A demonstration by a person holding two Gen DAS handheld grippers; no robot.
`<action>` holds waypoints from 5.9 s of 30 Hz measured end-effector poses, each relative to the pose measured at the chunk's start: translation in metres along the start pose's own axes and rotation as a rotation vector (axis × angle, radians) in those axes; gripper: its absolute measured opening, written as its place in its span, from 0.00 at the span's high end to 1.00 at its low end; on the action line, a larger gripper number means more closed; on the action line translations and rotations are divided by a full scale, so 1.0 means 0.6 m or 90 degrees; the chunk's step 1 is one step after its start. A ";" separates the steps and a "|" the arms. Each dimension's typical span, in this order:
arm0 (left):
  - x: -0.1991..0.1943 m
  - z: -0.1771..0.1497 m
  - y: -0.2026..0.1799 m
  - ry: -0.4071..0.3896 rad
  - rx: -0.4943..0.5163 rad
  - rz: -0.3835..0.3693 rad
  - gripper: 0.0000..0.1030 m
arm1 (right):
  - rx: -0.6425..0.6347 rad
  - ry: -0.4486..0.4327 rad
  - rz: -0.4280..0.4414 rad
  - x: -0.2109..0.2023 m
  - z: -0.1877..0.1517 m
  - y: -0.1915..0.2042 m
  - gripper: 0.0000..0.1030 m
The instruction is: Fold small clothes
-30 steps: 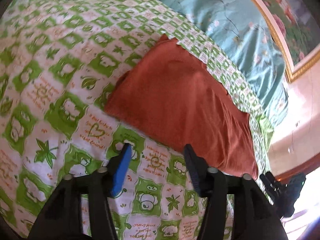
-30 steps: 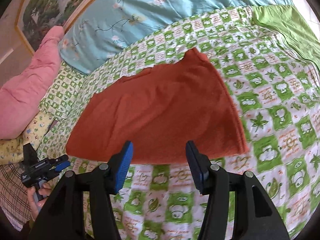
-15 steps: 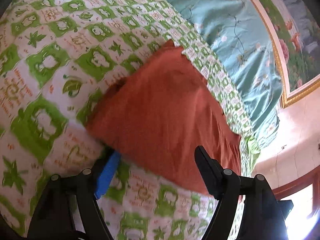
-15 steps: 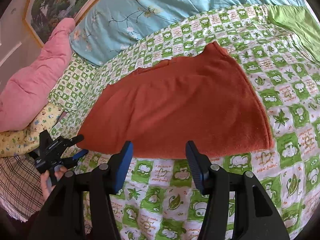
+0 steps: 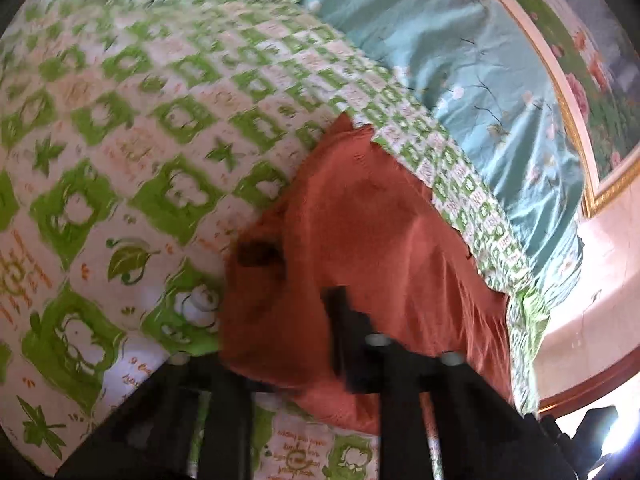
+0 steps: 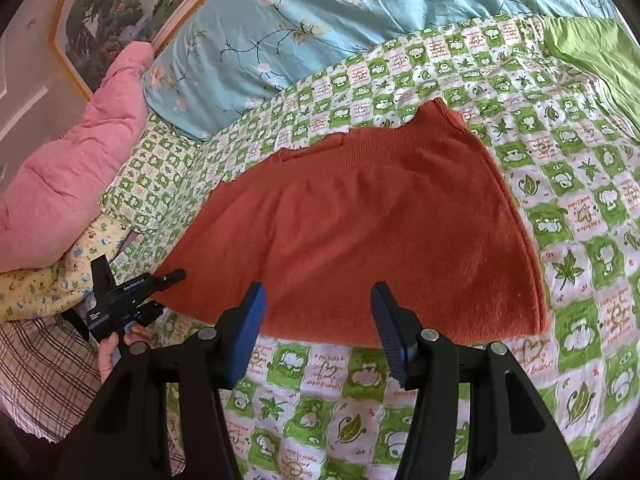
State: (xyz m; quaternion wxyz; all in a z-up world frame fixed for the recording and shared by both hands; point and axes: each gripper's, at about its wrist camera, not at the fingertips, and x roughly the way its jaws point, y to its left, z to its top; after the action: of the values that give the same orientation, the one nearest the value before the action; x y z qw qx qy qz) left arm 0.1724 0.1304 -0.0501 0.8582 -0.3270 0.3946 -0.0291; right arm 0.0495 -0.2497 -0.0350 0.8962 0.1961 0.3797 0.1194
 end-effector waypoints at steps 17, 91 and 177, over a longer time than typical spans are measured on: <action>0.024 -0.123 -0.337 0.015 0.345 -0.097 0.95 | 0.095 -0.013 0.057 -0.014 0.077 -0.115 0.46; 0.139 -0.121 -0.300 0.197 0.306 -0.125 0.25 | 0.080 0.100 -0.004 0.073 0.142 -0.206 0.26; 0.130 -0.098 -0.120 0.121 0.282 0.032 0.45 | 0.007 0.100 0.061 0.146 0.122 -0.008 0.91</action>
State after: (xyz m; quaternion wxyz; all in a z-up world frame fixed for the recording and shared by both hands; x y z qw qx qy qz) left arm 0.1997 0.0180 -0.0871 0.8684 -0.1167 0.4657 -0.1241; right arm 0.1632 -0.2416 -0.0461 0.8559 0.2090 0.4393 0.1754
